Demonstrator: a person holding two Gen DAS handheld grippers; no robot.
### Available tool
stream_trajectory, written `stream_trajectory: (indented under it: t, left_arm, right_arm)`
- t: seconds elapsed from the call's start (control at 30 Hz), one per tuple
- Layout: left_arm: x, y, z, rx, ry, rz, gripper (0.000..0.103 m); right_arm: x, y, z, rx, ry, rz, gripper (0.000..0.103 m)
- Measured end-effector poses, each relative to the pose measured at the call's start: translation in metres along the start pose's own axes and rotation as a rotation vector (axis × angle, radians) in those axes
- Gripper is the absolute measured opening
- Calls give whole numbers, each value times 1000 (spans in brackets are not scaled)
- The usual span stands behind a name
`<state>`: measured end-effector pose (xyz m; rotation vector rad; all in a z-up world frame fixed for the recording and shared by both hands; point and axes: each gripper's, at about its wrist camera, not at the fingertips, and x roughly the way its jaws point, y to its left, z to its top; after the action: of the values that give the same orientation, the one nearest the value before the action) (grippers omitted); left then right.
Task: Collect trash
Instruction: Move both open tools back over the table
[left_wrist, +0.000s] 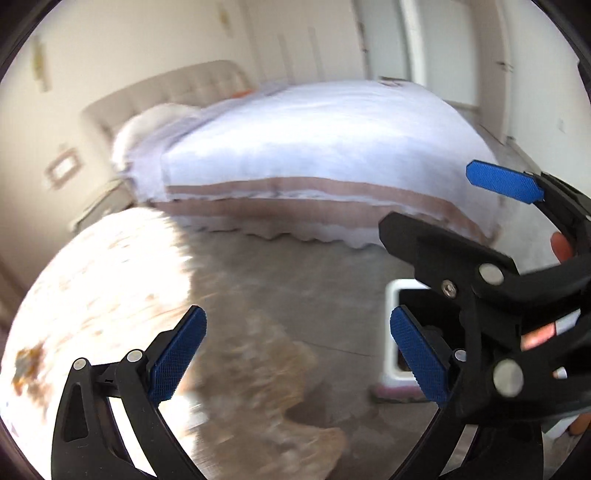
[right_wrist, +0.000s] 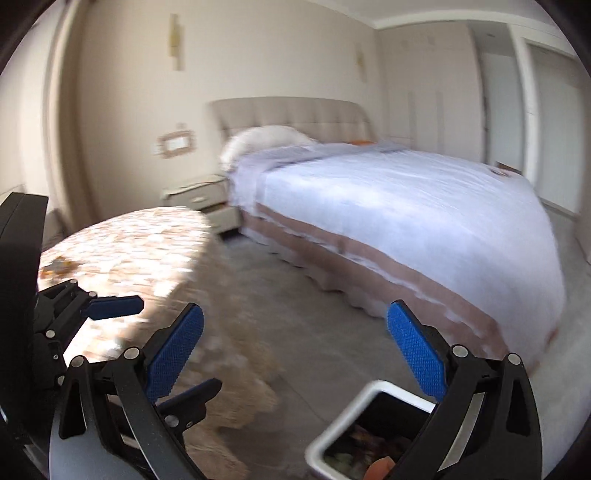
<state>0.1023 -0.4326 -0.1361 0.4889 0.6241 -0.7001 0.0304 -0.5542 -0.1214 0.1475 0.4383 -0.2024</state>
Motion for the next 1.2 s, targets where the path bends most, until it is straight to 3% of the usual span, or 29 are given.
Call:
stream_trajectory:
  t: [0.2,0.73,1.0,1.2]
  left_arm:
    - [-36,60,-22,-123,-33,101,98]
    - [-120,193,-90,-287,-72,363,98]
    - [-147,266,-140,-373,-45,440,98]
    - [-157,315,-177,-427,-9,457,98]
  right_arm:
    - [3,61,14,-96,-18,112,99]
    - [1,209,41,-258,-32,326,99]
    - [9,292,41,-372,-5,441,99]
    - [32,343,37,-409,47,508,99]
